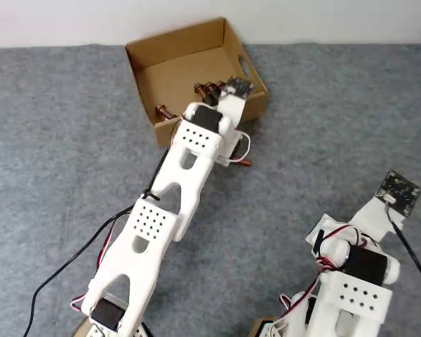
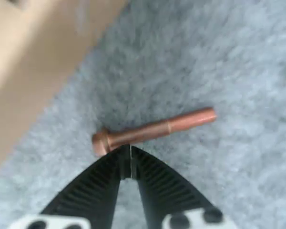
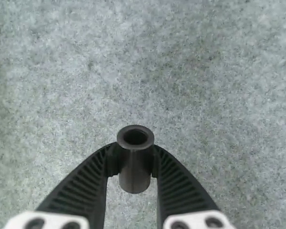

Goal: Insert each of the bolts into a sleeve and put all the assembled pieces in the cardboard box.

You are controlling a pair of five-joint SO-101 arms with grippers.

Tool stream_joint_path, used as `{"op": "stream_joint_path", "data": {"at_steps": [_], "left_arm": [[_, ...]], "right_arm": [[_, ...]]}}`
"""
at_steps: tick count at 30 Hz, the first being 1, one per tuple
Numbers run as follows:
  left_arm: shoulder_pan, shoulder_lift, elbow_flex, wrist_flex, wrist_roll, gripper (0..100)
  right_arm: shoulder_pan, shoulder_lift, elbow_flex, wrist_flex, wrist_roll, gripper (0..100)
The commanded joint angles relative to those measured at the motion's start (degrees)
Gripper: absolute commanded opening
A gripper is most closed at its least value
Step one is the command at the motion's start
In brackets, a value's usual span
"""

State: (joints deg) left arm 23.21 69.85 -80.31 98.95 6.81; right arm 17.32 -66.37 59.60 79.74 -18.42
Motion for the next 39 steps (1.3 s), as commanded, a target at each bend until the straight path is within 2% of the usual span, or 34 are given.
{"op": "stream_joint_path", "data": {"at_steps": [1,4,9,19,24,30,39], "left_arm": [[0.6,-7.6,-2.5,-0.5,-1.7,1],[0.8,-7.7,-2.5,-6.1,-1.1,1],[0.9,-5.4,-2.0,-14.7,5.4,1],[0.7,3.8,-1.9,-15.6,5.6,1],[0.9,5.2,-1.8,-12.6,5.2,1],[1.6,5.2,-1.8,1.8,-0.4,1],[1.8,2.0,-1.7,1.8,-1.1,1]], "right_arm": [[-0.6,-0.8,-0.6,-1.1,0.8,0.8],[-0.6,-0.8,-0.6,-1.1,0.8,0.8],[-0.6,-0.8,-0.6,-1.1,0.8,0.8],[-0.6,-0.8,-0.6,-1.0,0.8,0.8],[-0.6,-0.8,-0.6,-1.0,0.8,0.8],[-0.6,-0.8,-0.6,-1.0,0.8,0.8],[-0.6,-0.8,-0.6,-1.0,0.8,0.8]]}}
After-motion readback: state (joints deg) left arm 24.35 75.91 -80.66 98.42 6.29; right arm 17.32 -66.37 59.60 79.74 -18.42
